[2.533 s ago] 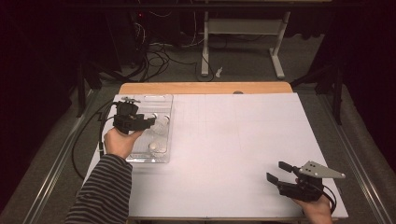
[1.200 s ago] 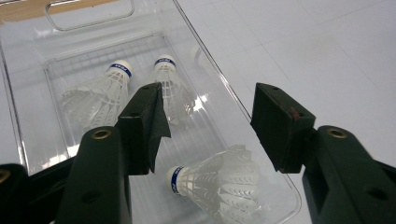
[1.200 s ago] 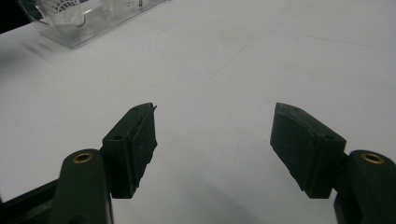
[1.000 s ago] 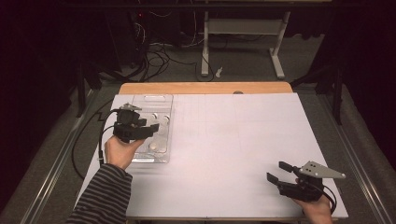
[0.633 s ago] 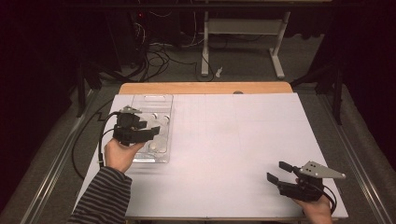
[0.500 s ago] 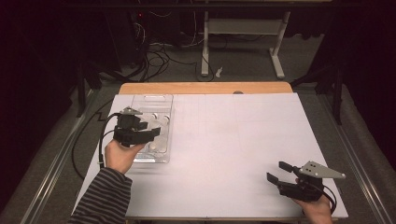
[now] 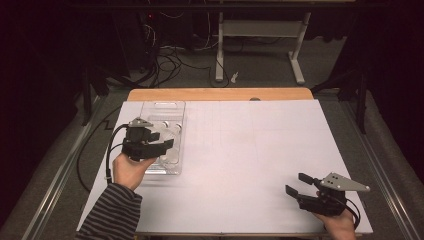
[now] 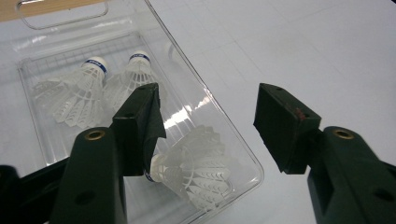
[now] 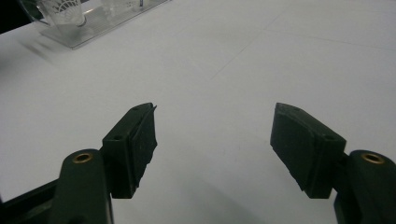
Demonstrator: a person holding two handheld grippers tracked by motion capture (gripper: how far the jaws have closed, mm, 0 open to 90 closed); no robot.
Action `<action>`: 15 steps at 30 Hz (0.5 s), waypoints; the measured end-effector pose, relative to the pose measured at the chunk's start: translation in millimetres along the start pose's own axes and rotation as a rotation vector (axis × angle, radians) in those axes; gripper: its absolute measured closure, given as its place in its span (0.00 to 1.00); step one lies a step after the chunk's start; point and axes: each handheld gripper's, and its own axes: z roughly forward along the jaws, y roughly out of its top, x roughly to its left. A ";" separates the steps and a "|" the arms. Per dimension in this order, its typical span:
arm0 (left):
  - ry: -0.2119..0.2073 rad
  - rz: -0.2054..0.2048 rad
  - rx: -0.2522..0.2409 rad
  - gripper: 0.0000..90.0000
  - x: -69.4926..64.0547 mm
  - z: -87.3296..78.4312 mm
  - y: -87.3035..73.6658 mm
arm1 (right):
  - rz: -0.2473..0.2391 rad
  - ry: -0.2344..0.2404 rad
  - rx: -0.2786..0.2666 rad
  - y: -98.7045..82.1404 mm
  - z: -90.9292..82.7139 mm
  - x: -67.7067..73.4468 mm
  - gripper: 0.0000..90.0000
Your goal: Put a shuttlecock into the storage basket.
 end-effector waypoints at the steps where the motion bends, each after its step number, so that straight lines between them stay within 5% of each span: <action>1: -0.001 -0.002 -0.003 0.47 -0.2 -0.1 -0.9 | -0.001 0.000 0.000 0.0 0.0 0.0 0.35; 15: -0.026 -0.011 -0.014 0.47 -1.7 -4.1 -8.1 | 0.001 -0.001 0.000 0.1 0.0 0.0 0.35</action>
